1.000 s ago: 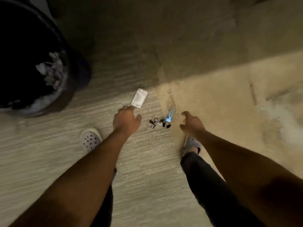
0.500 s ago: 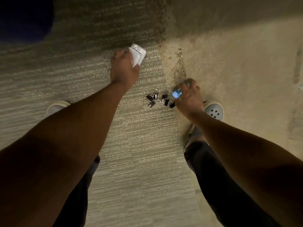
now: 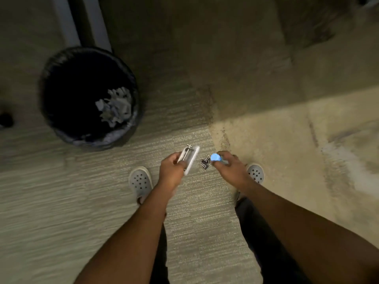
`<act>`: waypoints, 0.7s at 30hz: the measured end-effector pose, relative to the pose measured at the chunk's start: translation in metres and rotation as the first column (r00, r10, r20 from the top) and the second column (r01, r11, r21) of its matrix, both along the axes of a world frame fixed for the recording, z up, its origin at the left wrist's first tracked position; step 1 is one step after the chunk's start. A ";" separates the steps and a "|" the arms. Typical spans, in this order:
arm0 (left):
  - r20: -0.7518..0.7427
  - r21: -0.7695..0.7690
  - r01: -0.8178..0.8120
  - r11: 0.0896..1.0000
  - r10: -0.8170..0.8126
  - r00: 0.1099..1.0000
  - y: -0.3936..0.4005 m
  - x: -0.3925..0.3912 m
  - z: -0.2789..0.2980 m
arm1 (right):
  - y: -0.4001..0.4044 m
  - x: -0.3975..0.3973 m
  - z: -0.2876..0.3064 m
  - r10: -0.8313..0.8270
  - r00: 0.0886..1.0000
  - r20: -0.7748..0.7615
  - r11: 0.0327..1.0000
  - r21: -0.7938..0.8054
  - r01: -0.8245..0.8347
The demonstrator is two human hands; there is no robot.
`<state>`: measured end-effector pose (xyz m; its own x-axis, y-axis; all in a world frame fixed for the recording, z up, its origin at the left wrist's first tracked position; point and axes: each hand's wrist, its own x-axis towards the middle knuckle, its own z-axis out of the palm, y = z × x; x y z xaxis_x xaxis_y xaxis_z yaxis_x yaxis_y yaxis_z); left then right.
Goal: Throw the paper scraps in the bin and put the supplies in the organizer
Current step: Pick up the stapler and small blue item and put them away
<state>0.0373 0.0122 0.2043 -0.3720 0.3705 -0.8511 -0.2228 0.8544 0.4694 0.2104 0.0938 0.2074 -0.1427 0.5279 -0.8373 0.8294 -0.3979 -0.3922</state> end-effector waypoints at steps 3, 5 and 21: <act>0.135 0.028 -0.166 0.986 0.161 0.978 -0.001 -0.029 0.087 | 0.006 -0.044 0.087 -0.307 0.935 -0.179 0.950 -0.121 0.289; 0.173 0.103 -0.223 0.969 0.203 0.964 -0.001 -0.051 0.145 | 0.008 -0.071 0.143 -0.506 0.827 -0.246 0.857 -0.253 0.450; 0.272 0.555 -0.281 0.783 0.148 0.951 -0.020 -0.218 0.490 | -0.006 -0.243 0.471 -0.209 0.795 -0.570 0.940 0.108 0.324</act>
<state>-0.1811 -0.0076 0.6946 -0.3464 0.7493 -0.5645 -0.5134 0.3522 0.7825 -0.0324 0.0879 0.6781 -0.3715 0.7524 -0.5439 0.3291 -0.4411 -0.8349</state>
